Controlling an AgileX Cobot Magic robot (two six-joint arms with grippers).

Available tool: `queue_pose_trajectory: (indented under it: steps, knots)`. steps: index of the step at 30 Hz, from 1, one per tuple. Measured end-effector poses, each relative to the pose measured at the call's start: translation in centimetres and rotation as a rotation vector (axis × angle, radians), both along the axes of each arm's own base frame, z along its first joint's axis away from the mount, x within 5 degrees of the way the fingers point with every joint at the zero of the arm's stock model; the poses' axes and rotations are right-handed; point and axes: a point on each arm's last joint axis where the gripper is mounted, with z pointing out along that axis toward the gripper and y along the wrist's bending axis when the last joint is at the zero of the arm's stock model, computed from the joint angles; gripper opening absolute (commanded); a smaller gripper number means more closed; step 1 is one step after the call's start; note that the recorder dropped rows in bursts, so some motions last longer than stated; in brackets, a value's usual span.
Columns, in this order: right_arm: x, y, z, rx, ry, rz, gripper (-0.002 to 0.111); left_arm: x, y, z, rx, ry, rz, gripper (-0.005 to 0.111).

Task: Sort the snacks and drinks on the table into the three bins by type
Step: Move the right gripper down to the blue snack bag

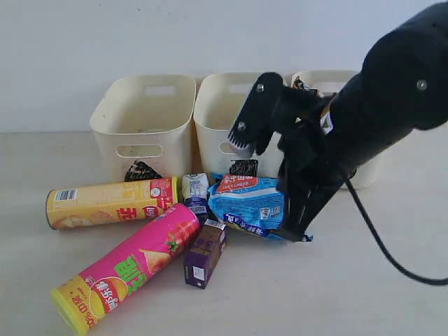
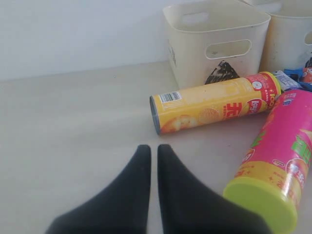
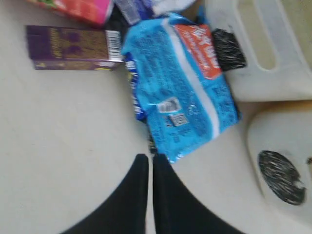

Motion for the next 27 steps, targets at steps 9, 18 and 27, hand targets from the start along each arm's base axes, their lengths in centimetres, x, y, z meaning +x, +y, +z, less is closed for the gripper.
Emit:
queue_pose_trajectory:
  steps: [9, 18, 27]
  knots:
    - [-2.0, 1.7, -2.0, 0.116, 0.117, 0.080, 0.079, 0.0, 0.0, 0.0, 0.000, 0.000, 0.000, 0.004]
    - [0.4, 3.8, -7.3, 0.108, 0.131, 0.082, 0.099, 0.0, 0.0, 0.0, 0.000, 0.000, 0.000, 0.004]
    - [2.6, 4.8, -9.3, 0.082, -0.074, 0.168, 0.098, 0.0, 0.0, 0.0, 0.000, 0.000, 0.000, 0.004]
